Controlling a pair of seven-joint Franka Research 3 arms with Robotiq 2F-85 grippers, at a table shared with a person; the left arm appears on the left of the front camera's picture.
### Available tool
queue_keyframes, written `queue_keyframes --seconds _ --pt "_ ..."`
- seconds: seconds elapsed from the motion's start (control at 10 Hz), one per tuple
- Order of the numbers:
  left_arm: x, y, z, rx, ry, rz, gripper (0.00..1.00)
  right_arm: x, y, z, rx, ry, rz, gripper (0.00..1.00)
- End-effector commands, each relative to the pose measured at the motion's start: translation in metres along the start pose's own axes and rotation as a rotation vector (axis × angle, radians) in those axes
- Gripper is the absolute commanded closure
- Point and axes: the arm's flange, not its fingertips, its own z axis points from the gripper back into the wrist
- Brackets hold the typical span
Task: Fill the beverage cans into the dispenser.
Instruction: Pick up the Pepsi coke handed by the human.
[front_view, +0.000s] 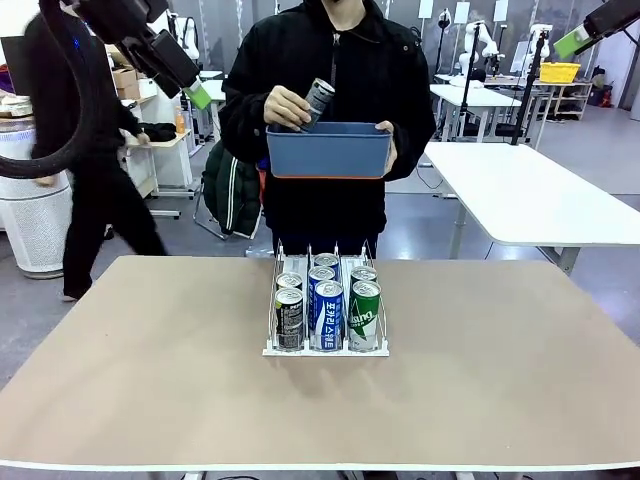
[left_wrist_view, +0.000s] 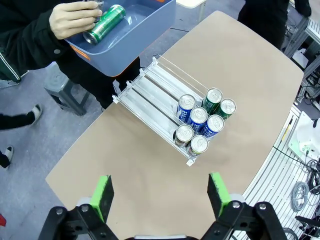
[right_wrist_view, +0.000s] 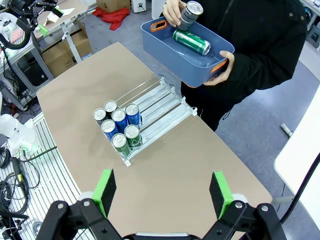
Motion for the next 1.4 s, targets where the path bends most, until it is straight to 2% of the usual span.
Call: queue_keyframes --seconds 0.0,1.3 --pt "-0.0017 0.0011 0.0014 -0.006 -0.004 -0.002 0.00 -0.0009 0.0004 -0.0012 0.004 0.001 -0.001 0.00" --pt "-0.0017 0.0011 0.0014 -0.006 -0.004 -0.002 0.00 -0.0009 0.0004 -0.0012 0.004 0.001 -0.001 0.00"
